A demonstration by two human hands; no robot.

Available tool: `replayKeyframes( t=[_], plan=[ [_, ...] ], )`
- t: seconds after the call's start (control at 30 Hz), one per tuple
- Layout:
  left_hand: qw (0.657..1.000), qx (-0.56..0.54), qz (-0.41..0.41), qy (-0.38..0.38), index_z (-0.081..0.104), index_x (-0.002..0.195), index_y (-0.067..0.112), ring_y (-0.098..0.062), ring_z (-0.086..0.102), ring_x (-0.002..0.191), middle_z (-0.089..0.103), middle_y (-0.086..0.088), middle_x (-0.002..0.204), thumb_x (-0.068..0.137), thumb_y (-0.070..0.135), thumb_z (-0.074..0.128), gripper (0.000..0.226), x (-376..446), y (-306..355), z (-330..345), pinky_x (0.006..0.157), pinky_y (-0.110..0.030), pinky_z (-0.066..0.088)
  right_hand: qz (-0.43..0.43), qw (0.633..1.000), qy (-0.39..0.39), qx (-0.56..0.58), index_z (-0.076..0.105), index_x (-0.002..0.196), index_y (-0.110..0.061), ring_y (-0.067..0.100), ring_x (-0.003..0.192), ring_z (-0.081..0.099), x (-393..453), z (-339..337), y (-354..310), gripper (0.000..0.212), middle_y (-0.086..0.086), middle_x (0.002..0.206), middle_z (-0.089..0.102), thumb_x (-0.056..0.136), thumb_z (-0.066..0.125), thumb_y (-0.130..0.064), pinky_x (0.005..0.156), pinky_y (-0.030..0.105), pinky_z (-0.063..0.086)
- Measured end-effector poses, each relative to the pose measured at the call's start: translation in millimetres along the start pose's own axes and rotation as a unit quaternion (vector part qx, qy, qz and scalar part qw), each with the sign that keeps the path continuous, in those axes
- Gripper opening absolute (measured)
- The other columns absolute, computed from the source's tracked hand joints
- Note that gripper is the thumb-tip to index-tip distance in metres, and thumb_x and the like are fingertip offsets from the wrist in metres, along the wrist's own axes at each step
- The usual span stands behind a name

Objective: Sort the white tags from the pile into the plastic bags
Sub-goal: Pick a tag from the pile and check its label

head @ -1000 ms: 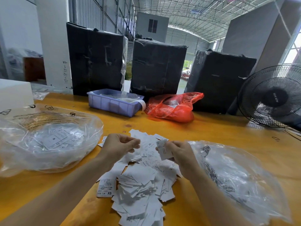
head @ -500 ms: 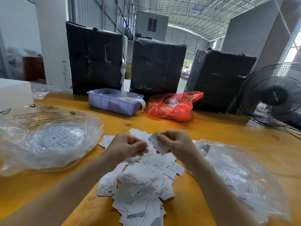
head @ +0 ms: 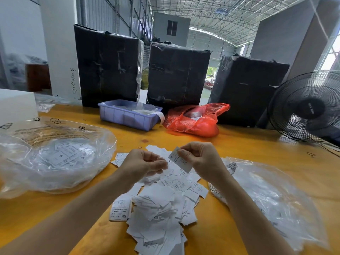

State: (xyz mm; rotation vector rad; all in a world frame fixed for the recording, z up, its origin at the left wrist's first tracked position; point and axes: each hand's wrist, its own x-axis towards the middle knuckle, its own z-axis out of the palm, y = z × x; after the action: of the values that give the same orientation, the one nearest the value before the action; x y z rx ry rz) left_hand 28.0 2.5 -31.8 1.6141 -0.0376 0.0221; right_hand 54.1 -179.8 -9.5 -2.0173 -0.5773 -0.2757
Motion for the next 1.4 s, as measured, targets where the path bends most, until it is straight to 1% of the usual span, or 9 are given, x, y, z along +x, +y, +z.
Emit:
replayKeyframes(
  t=[0.07, 0.23, 0.43, 0.57, 0.67, 0.87, 1.07, 1.2, 1.4],
  plan=[
    [1.0, -0.006, -0.002, -0.003, 0.071, 0.088, -0.001, -0.007, 0.065, 0.06, 0.074, -0.007, 0.076, 0.078, 0.007, 0.071, 0.012, 0.1, 0.2, -0.1, 0.06, -0.016, 0.054, -0.003, 1.0, -0.004, 0.004, 0.072, 0.086, -0.007, 0.0, 0.062, 0.058, -0.1, -0.7, -0.1, 0.007, -0.005, 0.073, 0.067, 0.087, 0.065, -0.009, 0.058, 0.014, 0.046],
    [1.0, -0.014, -0.014, -0.016, 0.072, 0.088, -0.001, -0.008, 0.065, 0.061, 0.074, -0.009, 0.079, 0.078, 0.009, 0.07, 0.014, 0.2, 0.4, 1.3, 0.066, -0.019, 0.054, -0.011, 1.0, -0.005, 0.002, 0.073, 0.085, -0.007, 0.008, 0.068, 0.059, -0.2, -1.4, 1.1, 0.008, 0.002, 0.076, 0.069, 0.087, 0.065, -0.009, 0.061, 0.022, 0.047],
    [0.999, -0.003, -0.025, -0.036, 0.073, 0.084, 0.003, -0.01, 0.065, 0.064, 0.074, -0.011, 0.083, 0.065, 0.019, 0.075, 0.025, -1.7, 1.3, 1.7, 0.072, -0.025, 0.055, -0.013, 1.0, -0.012, -0.017, 0.073, 0.086, -0.007, 0.019, 0.074, 0.063, 0.2, 0.6, 2.5, 0.007, 0.008, 0.081, 0.071, 0.086, 0.067, -0.01, 0.067, 0.034, 0.052],
    [0.998, -0.001, -0.027, -0.05, 0.073, 0.085, 0.003, -0.008, 0.063, 0.058, 0.074, -0.01, 0.08, 0.064, 0.021, 0.074, 0.027, -2.4, 2.0, 0.6, 0.065, -0.024, 0.052, -0.025, 0.999, 0.004, -0.046, 0.074, 0.088, -0.007, 0.025, 0.079, 0.067, 0.3, 1.7, 3.6, 0.008, 0.009, 0.083, 0.072, 0.086, 0.067, -0.012, 0.07, 0.042, 0.055],
    [0.998, 0.0, -0.029, -0.048, 0.073, 0.085, 0.003, -0.008, 0.064, 0.059, 0.074, -0.011, 0.083, 0.067, 0.02, 0.073, 0.025, -2.9, 1.9, 0.5, 0.067, -0.025, 0.052, -0.029, 0.998, 0.011, -0.047, 0.074, 0.087, -0.008, 0.023, 0.078, 0.066, 0.6, 0.5, 3.1, 0.007, 0.007, 0.081, 0.071, 0.086, 0.068, -0.012, 0.069, 0.042, 0.054],
    [0.998, 0.001, -0.031, -0.052, 0.073, 0.086, 0.002, -0.006, 0.064, 0.059, 0.074, -0.008, 0.082, 0.074, 0.019, 0.07, 0.02, -2.9, 2.5, -0.4, 0.059, -0.019, 0.05, -0.033, 0.998, -0.003, -0.053, 0.074, 0.088, -0.008, 0.022, 0.078, 0.067, -0.1, 0.9, 1.9, 0.008, 0.006, 0.081, 0.071, 0.086, 0.068, -0.013, 0.069, 0.04, 0.054],
    [0.998, -0.001, -0.031, -0.046, 0.073, 0.087, 0.005, -0.008, 0.065, 0.062, 0.075, -0.009, 0.085, 0.072, 0.02, 0.071, 0.022, -2.3, 2.1, -1.0, 0.065, -0.022, 0.054, -0.047, 0.997, 0.017, -0.057, 0.074, 0.089, -0.008, 0.019, 0.076, 0.066, 0.3, -2.1, 0.0, 0.008, 0.005, 0.081, 0.071, 0.086, 0.067, -0.012, 0.067, 0.036, 0.053],
    [0.998, -0.003, -0.029, -0.048, 0.073, 0.087, 0.001, -0.007, 0.064, 0.059, 0.074, -0.011, 0.084, 0.077, 0.016, 0.069, 0.017, -2.4, 1.7, -0.4, 0.054, -0.017, 0.049, -0.05, 0.995, -0.006, -0.09, 0.074, 0.09, -0.008, 0.018, 0.076, 0.065, -0.8, 0.2, -0.3, 0.01, 0.004, 0.081, 0.071, 0.086, 0.068, -0.014, 0.066, 0.031, 0.052],
    [0.998, 0.011, -0.033, -0.045, 0.072, 0.086, 0.005, -0.007, 0.064, 0.059, 0.074, -0.01, 0.083, 0.082, 0.012, 0.067, 0.01, -2.0, 1.0, 1.5, 0.064, -0.021, 0.053, -0.041, 0.994, -0.041, -0.092, 0.074, 0.091, -0.007, 0.016, 0.074, 0.064, -2.2, 2.9, -1.6, 0.011, 0.004, 0.081, 0.07, 0.086, 0.068, -0.015, 0.065, 0.03, 0.052]
  ],
)
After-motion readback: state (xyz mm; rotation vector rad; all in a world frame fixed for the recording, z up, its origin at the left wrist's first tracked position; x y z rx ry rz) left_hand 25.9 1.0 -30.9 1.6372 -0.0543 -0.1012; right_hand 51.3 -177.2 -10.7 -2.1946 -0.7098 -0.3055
